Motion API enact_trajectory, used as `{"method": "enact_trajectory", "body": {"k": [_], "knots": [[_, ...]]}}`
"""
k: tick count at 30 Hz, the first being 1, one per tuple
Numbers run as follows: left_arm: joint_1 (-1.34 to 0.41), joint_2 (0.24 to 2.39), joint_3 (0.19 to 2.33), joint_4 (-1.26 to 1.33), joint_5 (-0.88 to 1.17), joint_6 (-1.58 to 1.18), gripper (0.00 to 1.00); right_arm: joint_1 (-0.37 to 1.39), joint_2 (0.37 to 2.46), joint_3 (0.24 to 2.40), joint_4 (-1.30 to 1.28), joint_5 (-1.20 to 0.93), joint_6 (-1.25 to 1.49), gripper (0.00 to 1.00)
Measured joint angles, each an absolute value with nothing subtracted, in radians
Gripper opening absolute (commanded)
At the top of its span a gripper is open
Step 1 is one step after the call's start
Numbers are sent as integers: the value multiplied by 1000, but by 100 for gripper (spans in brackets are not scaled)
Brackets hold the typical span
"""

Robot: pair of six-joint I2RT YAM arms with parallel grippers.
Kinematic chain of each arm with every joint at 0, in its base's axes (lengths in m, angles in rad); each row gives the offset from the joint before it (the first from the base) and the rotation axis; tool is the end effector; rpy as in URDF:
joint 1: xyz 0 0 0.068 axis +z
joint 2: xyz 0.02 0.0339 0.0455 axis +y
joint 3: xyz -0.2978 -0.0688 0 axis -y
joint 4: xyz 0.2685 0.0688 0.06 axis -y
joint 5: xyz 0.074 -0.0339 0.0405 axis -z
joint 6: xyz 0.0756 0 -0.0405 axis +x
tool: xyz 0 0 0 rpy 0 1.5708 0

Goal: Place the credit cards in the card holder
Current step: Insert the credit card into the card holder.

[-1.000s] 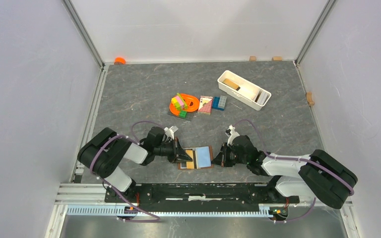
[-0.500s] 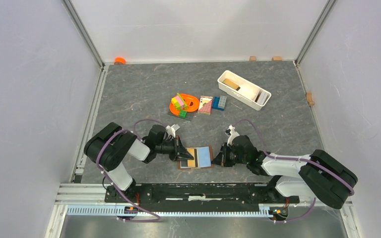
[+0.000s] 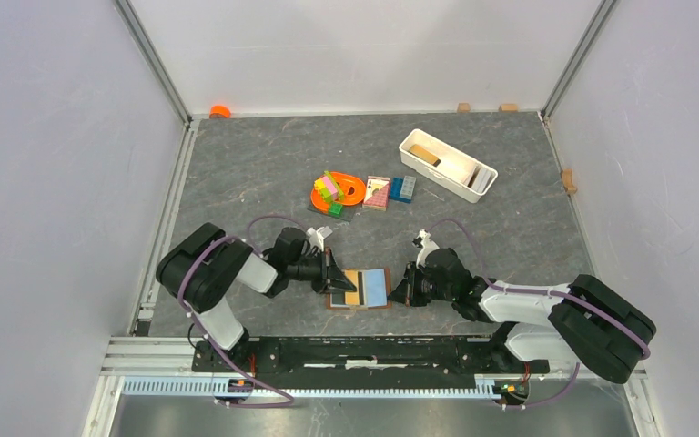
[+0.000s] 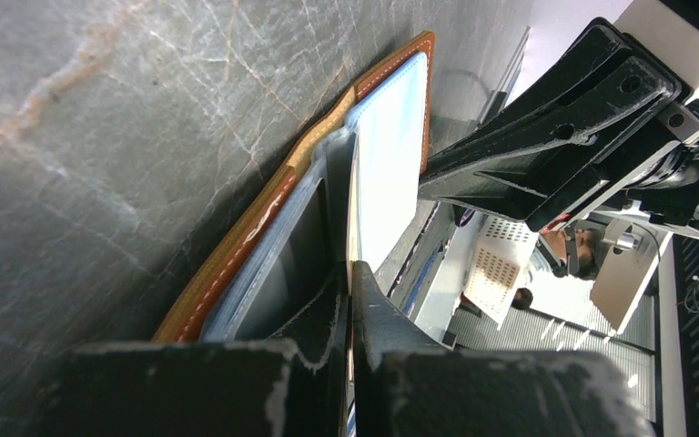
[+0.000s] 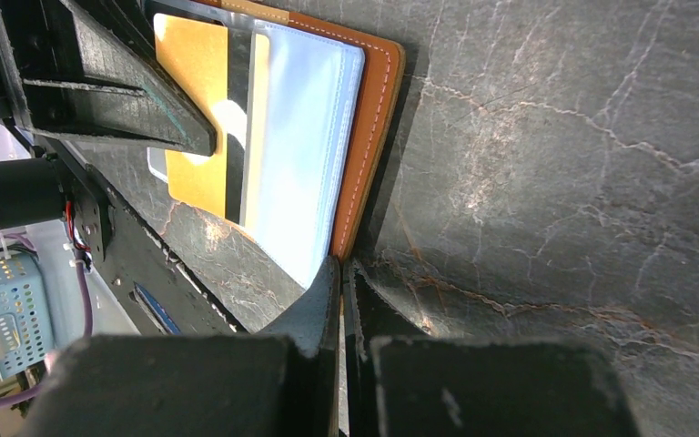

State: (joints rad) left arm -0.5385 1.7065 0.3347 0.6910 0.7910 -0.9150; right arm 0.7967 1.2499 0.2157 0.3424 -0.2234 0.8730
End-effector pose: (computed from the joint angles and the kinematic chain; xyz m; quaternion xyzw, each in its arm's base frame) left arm 0.2051 -0.1851 0.0772 0.0070 0.8493 -0.5238 0.0658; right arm 0.1479 0.1752 0.1018 -0.0131 0.9005 0.3811 0.2091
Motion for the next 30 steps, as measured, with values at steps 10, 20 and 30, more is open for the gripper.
{"method": "enact_trajectory", "body": {"k": [10,20,30], "knots": [[-628,1691,368,661,691,-915,9,799,1243,217,334,-215,867,0],[-660,1550,434,381,541,-839,41,804,1224,216,316,-184,867,0],[-659,1347,489,58,403,-739,52,804,1222,216,315,-178,867,0]]}}
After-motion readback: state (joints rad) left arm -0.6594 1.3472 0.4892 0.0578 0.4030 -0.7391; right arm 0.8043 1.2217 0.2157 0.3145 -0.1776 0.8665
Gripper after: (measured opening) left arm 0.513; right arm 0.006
